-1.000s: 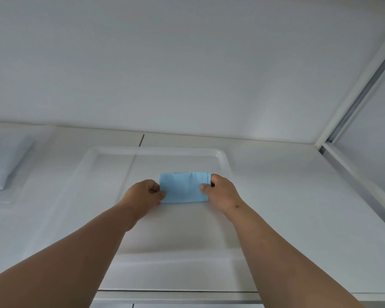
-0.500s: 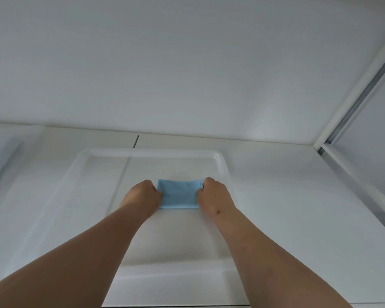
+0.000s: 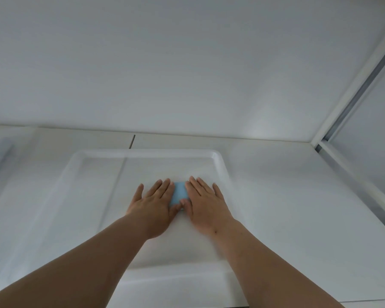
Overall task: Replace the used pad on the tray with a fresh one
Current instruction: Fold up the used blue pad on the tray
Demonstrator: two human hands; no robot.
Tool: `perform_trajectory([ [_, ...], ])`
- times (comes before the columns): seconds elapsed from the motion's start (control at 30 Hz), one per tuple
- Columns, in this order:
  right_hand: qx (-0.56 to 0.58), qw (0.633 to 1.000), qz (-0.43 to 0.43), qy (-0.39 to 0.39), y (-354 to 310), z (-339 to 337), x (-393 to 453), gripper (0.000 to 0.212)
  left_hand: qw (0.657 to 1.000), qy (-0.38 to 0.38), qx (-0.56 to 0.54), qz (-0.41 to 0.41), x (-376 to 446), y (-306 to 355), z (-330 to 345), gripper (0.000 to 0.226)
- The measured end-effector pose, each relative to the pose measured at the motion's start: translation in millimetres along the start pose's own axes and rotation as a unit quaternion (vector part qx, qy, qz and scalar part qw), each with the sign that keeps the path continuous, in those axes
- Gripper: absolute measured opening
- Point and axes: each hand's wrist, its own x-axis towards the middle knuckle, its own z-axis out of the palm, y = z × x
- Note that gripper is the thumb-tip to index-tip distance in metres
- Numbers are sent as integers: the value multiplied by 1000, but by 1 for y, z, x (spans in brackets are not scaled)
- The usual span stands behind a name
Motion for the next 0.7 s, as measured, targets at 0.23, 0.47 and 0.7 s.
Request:
perform_trajectory([
  [0.23,-5,998,34,-49,2,-4,-2,65,999,-23,-33,-21,2,1,-2,88],
  [0.47,21,997,46,-57,1,-5,-1,66,999,-50,-11,-14,0,-3,-9,97],
  [0.7,20,995,75,-61,-6,-9,2,71,998,-48,-14,-32,2,-7,-6,107],
])
